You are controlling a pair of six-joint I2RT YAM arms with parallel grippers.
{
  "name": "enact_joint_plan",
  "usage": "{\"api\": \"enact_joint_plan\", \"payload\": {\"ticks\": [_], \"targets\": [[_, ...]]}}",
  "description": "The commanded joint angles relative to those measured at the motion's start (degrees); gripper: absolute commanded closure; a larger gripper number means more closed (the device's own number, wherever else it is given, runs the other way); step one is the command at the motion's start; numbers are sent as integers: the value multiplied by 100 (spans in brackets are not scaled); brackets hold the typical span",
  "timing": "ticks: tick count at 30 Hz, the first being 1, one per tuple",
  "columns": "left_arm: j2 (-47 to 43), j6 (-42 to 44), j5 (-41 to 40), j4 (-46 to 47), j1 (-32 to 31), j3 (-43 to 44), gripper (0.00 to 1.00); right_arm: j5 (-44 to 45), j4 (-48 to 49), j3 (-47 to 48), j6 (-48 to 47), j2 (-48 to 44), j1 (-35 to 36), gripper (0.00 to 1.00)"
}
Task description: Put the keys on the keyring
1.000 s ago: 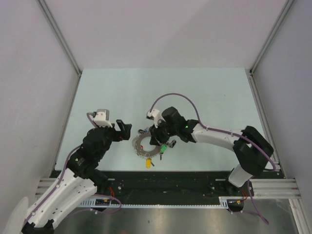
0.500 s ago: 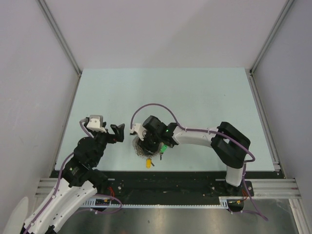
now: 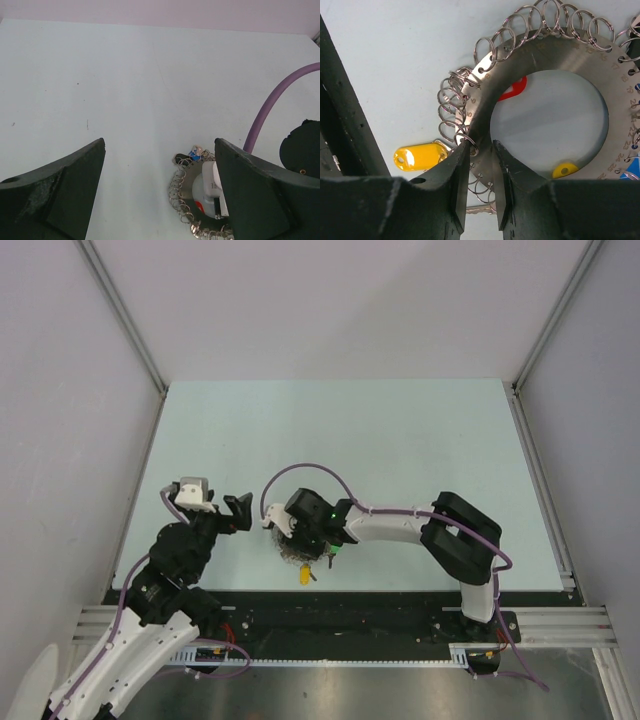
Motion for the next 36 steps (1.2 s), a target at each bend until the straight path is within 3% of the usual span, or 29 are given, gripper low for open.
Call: {"api": "enact_joint_plan", "payload": {"ticks": [1, 10, 15, 20, 28, 36], "targets": [[-108, 164, -220, 144, -11, -10, 6, 299, -46, 199, -251, 120, 91, 71], [-223, 120, -370, 65, -11, 16, 6, 913, -54, 199, -436, 226, 346, 74], [-363, 94, -414, 56, -11, 7, 6, 1397, -230, 129, -383, 138, 329, 100], [-434, 76, -431, 4, -11, 25, 7, 1415, -11, -265, -190, -274, 215, 100], [-574, 24, -344, -5, -20, -2, 6, 1739, 1394, -1153, 293, -968, 144, 100], [-434, -371, 306, -14, -11, -45, 6, 1907, 3688, -2515, 846, -1733, 30, 100]]}}
